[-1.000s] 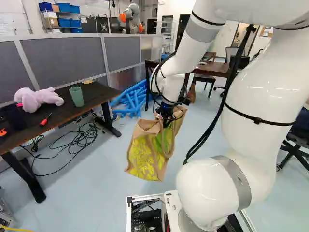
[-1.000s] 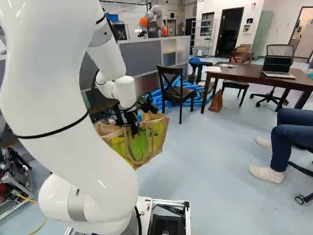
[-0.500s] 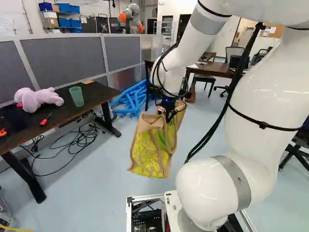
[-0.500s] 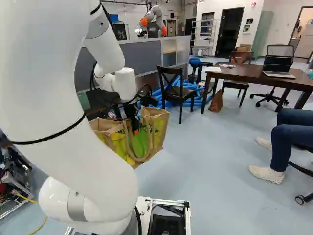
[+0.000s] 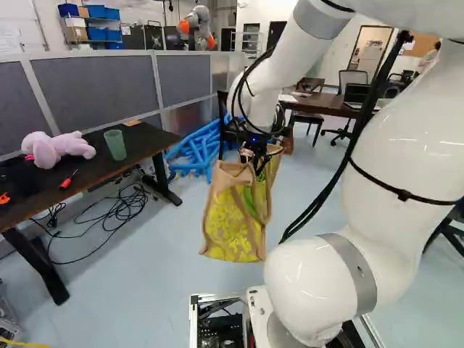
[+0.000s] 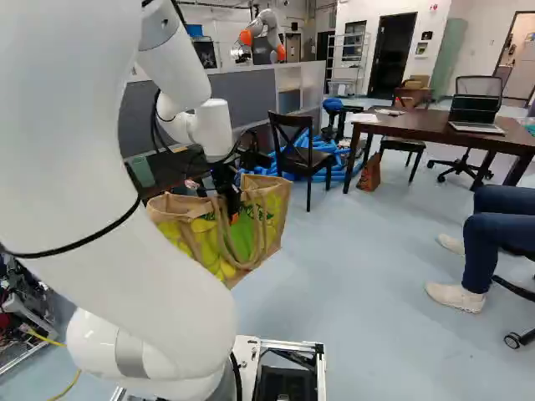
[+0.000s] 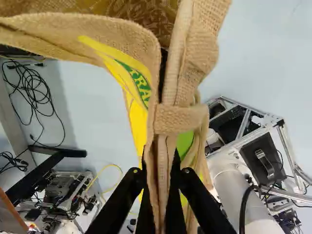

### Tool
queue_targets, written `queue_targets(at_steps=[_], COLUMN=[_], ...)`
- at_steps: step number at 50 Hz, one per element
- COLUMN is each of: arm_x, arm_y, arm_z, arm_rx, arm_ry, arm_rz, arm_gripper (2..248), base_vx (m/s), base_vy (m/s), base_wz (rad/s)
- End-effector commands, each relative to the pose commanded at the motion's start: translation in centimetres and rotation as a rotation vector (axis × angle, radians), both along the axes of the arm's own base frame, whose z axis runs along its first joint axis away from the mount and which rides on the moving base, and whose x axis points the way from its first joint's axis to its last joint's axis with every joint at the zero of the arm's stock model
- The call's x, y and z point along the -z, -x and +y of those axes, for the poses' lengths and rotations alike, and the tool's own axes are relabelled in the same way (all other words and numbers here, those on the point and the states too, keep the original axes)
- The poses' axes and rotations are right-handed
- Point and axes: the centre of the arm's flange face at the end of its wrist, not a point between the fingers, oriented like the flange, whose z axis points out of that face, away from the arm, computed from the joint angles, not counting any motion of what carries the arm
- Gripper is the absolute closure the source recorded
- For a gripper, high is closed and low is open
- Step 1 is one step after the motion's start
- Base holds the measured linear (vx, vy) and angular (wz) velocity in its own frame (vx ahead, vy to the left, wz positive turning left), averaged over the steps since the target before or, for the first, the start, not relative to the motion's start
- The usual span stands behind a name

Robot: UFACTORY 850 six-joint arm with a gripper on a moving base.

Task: Pick up the bag on the ground and place it on the table

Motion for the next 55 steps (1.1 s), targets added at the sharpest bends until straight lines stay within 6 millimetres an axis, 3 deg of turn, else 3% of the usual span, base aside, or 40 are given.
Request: queue_targets(at_steps=[55], arm_x=[-8.9], arm_y=[-2.4], arm_z=[-1.5], arm_rx=[-0.116], arm_ry=[0.162], arm_rz=[-0.017], arm_gripper=[229], base_vx=[0.000], base_vy=[0.000], base_wz=[0.000])
